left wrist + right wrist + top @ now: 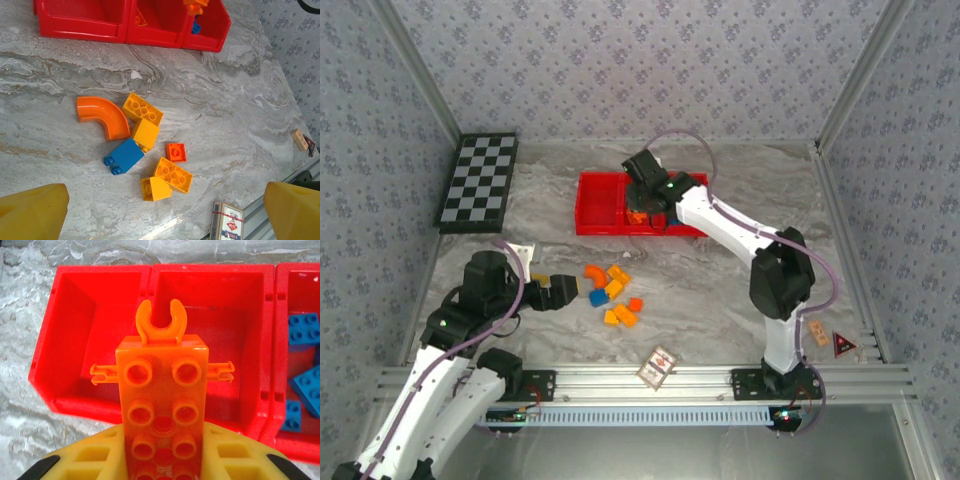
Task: Sort the legos into containers by color
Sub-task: Place the lego in the container.
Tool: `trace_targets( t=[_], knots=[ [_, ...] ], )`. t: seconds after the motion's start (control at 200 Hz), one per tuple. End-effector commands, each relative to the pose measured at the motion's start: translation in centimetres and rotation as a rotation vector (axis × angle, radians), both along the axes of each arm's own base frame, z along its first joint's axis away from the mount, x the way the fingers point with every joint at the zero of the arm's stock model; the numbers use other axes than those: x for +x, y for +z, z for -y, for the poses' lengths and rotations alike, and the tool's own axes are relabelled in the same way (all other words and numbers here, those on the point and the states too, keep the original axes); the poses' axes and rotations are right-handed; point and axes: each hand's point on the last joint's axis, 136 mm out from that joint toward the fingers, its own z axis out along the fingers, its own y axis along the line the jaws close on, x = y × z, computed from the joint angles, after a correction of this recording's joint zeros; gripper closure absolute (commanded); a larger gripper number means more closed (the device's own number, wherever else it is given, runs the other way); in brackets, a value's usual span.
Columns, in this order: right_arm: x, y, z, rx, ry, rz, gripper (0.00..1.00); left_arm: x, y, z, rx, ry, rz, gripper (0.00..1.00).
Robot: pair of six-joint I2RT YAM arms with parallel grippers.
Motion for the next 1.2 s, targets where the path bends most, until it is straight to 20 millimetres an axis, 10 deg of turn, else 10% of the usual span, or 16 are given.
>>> trace_targets(
  t=[0.0,0.79,1.194],
  knots=[
    [2.7,0.2,-0.3,0.0,-0.031,0.045,0.68,-0.2,0.3,0.2,-0.02,-0.011,0.005,0.0],
    [7.1,-7.4,1.5,-0.107,-0.066,-0.044,0.6,-0.1,0.2,0.3,-0.02,-0.015,-0.001,0.0],
    [6.7,-6.6,1.9,-0.115,-0.062,-0.037,0.48,0.0,0.1,0.2,-0.014,-0.006,-0.008,0.0]
  ],
)
